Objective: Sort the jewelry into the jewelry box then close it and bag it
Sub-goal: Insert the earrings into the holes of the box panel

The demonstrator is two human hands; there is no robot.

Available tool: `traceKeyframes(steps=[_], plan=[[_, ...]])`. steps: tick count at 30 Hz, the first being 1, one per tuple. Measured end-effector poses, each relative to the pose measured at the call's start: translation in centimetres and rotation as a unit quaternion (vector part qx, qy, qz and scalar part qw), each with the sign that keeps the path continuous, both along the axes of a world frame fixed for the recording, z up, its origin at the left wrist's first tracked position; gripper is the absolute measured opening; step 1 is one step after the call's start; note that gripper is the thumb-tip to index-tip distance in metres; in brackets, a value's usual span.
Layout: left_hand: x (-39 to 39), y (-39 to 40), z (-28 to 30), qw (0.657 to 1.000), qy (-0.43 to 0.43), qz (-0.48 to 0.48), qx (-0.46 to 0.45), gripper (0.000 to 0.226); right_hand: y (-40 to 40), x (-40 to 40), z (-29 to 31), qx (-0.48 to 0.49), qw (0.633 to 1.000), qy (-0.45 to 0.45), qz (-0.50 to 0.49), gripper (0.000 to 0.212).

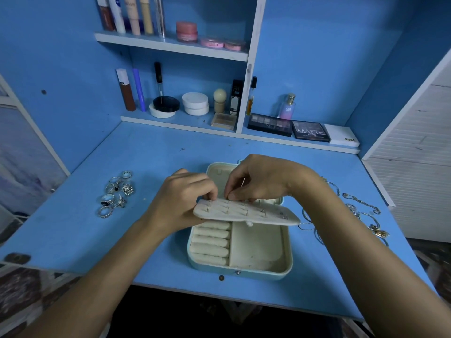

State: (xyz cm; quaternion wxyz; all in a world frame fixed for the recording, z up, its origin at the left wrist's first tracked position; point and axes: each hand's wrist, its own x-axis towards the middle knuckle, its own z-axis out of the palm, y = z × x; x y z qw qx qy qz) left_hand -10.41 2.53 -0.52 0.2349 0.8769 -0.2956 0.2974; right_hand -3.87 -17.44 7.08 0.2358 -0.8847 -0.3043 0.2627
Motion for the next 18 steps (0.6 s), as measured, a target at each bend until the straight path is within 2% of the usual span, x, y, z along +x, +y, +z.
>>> traceKeyframes(steps=[5, 18], plan=[[0.0, 0.0, 0.0, 1.0, -0.005, -0.002, 0.002, 0.013, 0.3, 0.3, 0.4, -0.011, 1.0, 0.022, -0.005, 0.006], [0.2, 0.2, -0.4, 1.0, -0.019, -0.005, 0.011, 0.011, 1.1, 0.0, 1.1, -0.086, 0.996, -0.018, 0.034, 0.009]])
